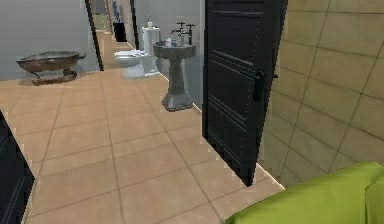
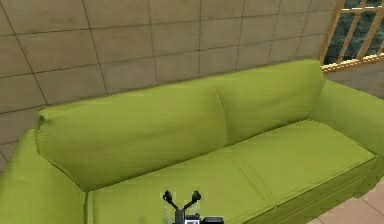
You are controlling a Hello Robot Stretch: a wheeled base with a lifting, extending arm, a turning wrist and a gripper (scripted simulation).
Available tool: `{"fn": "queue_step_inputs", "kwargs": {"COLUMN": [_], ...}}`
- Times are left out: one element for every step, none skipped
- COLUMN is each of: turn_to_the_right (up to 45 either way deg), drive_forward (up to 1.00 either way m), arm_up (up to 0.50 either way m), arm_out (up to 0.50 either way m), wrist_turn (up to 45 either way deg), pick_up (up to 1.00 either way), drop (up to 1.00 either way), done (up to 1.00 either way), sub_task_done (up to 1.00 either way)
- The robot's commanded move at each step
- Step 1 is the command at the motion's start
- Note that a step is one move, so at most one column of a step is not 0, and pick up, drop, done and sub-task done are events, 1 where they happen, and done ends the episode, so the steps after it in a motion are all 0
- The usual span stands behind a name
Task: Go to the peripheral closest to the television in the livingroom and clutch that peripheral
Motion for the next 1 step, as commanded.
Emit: {"fn": "queue_step_inputs", "kwargs": {"turn_to_the_right": [0.0], "drive_forward": [0.00], "arm_up": [0.00], "arm_out": [0.00], "wrist_turn": [3.0], "pick_up": [0.00], "drop": [0.00], "done": [0.00], "sub_task_done": [0.00]}}
